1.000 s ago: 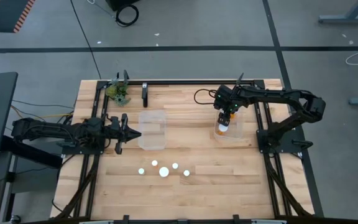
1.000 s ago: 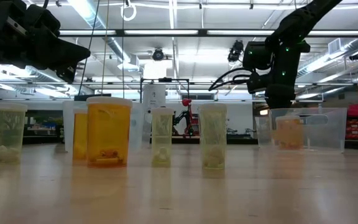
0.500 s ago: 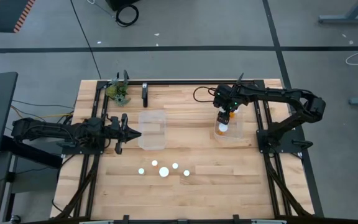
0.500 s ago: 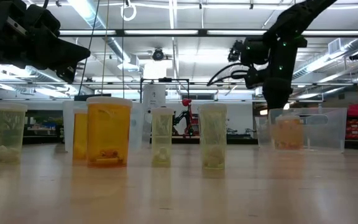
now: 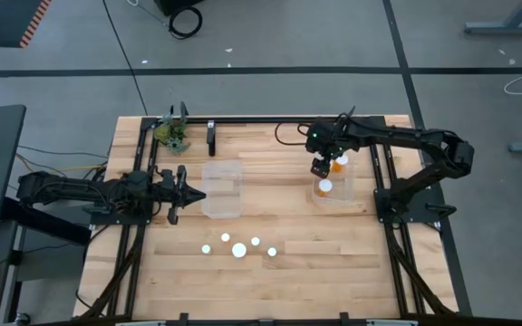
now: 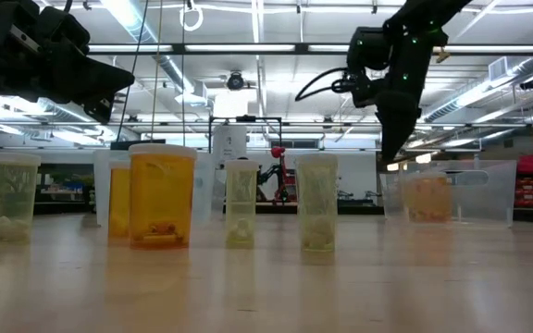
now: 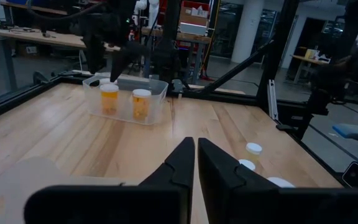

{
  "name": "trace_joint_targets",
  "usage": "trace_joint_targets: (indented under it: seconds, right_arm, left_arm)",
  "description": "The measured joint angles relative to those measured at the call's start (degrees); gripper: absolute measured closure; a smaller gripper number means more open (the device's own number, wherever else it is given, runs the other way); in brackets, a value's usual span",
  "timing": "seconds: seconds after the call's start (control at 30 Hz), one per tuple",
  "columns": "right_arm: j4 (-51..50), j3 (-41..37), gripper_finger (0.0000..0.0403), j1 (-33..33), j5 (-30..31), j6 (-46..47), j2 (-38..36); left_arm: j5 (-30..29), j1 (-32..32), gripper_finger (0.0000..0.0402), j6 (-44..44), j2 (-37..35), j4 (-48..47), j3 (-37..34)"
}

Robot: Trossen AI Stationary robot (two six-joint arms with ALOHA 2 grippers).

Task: Pick and place medicine bottles into bin by pill shape (circle, oval)
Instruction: Put the left yellow pill bottle into the left transparent bin

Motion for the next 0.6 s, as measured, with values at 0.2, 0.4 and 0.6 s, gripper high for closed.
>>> trace_joint_targets:
  seconds: [0.2, 0.4, 0.6]
  right_arm:
    - [0.46, 1.10, 0.0118, 5.39, 1.46, 4.30, 0.00]
    - [0.43, 4.01, 0.0118, 11.96, 2.48, 8.16, 3.57]
    - [0.81, 12.13, 0.0118, 18.41, 2.35, 7.69, 12.54]
  left_arm:
    - [0.01, 0.01, 0.0366, 0.00, 0.01, 0.00, 0.00]
    - [0.01, 0.00, 0.0373, 0.00, -0.01, 0.01, 0.00]
    - [0.01, 0.00, 0.0375, 0.00, 0.01, 0.01, 0.00]
